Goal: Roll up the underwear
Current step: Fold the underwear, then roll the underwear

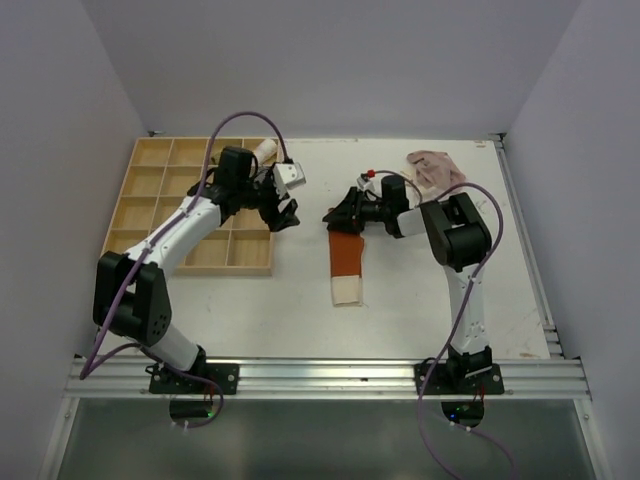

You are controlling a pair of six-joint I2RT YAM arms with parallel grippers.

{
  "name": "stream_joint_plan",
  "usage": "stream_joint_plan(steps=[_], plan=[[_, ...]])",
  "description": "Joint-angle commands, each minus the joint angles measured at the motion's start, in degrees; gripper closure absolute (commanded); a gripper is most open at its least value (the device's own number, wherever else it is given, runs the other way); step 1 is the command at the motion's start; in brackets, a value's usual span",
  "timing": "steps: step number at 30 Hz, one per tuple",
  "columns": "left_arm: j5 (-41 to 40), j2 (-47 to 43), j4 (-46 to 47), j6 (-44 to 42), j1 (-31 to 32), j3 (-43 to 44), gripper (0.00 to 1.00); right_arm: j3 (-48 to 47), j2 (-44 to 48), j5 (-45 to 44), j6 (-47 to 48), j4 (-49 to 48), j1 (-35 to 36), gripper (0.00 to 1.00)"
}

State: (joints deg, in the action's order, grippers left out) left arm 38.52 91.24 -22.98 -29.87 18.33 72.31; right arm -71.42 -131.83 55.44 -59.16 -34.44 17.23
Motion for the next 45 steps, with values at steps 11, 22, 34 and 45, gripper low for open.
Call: stream_joint_plan(steps=[11,22,34,45], plan=[[0.15,-11.0,8.39,-21.98,19.01,-21.68,0.28,-2.78,25.91,3.1,36.79,49.23,0.08,0.57],[-3.19,-2.84,12.0,-28.23,31.76,-22.57,0.44,12.1,24.01,3.62,46.31,56.66,0.43,0.81],[-7.67,7.72,9.62,-27.0,33.71,-16.51,0.53,10.34,13.71,-1.12,47.99,57.19,0.34,0.83],[-9.61,12.99,-1.0,-26.47,33.7,-11.76,0.93,9.19,13.09,-0.34,50.28,60.45,0.43,0.95]])
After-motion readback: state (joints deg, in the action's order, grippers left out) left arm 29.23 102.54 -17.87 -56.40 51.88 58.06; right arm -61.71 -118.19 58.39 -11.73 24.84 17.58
